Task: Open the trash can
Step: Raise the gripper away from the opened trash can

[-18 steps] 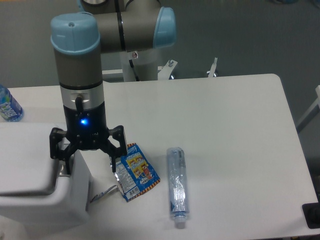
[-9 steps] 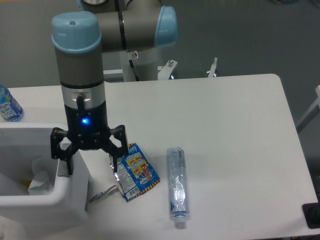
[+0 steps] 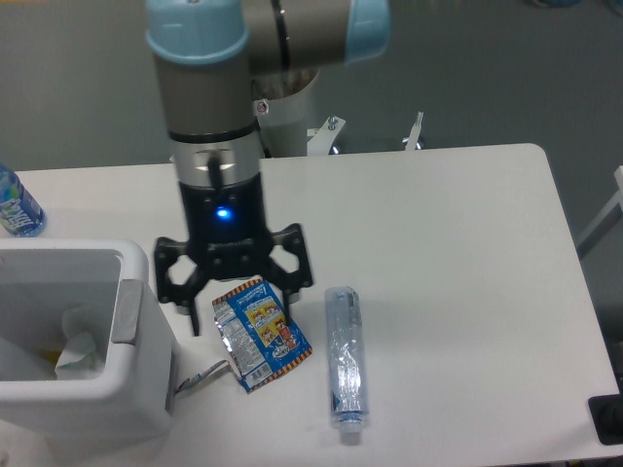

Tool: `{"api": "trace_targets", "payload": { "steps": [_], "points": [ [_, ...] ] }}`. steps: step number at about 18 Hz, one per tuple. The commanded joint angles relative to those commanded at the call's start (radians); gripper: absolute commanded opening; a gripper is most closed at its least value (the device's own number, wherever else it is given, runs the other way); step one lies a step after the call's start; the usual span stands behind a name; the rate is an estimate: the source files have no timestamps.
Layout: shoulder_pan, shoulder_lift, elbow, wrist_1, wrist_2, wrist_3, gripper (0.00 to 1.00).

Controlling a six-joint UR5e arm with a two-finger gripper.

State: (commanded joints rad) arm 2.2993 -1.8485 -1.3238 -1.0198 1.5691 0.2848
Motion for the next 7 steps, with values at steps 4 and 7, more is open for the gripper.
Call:
{"api": "trace_targets", "payload": {
  "steps": [4,7],
  "points": [
    [0.083,0.044,-0.037,-0.12,0.034,0.261,1.0],
    [0.137,0.081,-0.072,-0.138,0.031,0.402,1.0]
  ]
}}
